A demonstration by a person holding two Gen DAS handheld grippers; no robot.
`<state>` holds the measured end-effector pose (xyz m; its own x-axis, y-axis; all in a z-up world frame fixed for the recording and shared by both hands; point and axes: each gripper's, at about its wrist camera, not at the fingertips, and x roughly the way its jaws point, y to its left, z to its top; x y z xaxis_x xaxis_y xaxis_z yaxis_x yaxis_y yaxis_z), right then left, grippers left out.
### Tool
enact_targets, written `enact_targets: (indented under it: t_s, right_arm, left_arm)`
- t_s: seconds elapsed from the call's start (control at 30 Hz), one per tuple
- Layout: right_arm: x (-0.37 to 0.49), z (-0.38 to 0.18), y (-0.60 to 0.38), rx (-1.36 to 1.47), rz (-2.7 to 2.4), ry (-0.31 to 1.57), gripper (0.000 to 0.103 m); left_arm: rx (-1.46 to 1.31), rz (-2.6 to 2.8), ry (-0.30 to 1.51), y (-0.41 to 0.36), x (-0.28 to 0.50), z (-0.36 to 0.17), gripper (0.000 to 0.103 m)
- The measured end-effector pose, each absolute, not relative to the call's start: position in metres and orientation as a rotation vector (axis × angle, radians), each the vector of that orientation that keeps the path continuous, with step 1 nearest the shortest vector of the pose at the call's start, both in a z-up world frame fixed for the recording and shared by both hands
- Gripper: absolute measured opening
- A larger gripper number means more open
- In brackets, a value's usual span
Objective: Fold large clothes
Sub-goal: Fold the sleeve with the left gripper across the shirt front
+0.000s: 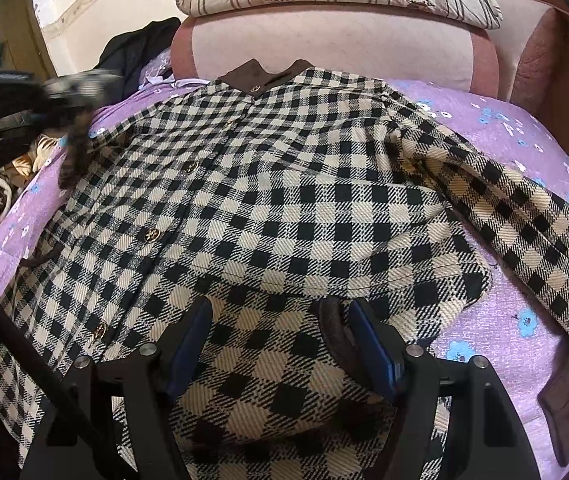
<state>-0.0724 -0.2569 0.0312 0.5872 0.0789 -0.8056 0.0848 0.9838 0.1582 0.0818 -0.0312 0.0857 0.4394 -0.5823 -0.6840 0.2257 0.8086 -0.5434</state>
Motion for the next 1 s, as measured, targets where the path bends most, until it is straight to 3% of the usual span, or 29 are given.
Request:
enact_targets:
  t_s: [0.23, 0.3, 0.33, 0.4, 0.47, 0.77, 1.0]
  right_arm:
    - [-0.069, 0.028, -0.263, 0.209, 0.001, 0.950, 0.075]
    - [-0.069, 0.028, -0.262, 0.206, 0.002, 0.950, 0.075]
    - [-0.069, 0.027, -0.262, 0.205, 0.003, 0.950, 0.075]
    - [-0.068, 0.026, -0.262, 0.201, 0.000, 0.947, 0.075]
    - [-0.069, 0.026, -0.261, 0.203, 0.002, 0.945, 0.075]
    - [-0.055, 0.068, -0.261, 0.266, 0.099, 0.870, 0.075]
    - [0.009, 0.099, -0.180, 0.025, 0.204, 0.822, 0.075]
  left_arm:
    - [-0.209, -0.541, 1.072, -0.108, 0.070, 0.044, 0.008]
    - [-0.167, -0.527, 1.086, -0.113, 0.067, 0.037, 0.015]
    - [-0.157, -0.526, 1.096, -0.109, 0.063, 0.035, 0.022]
    - [-0.181, -0.531, 1.111, -0.103, 0.063, 0.038, 0.066]
    - [-0.238, -0.528, 1.093, -0.086, 0.057, 0.044, 0.073]
    - [-0.057, -0.316, 1.023, 0.004, 0.024, 0.062, 0.074]
    - [0.015, -0.203, 0.931, 0.029, 0.040, 0.056, 0.074]
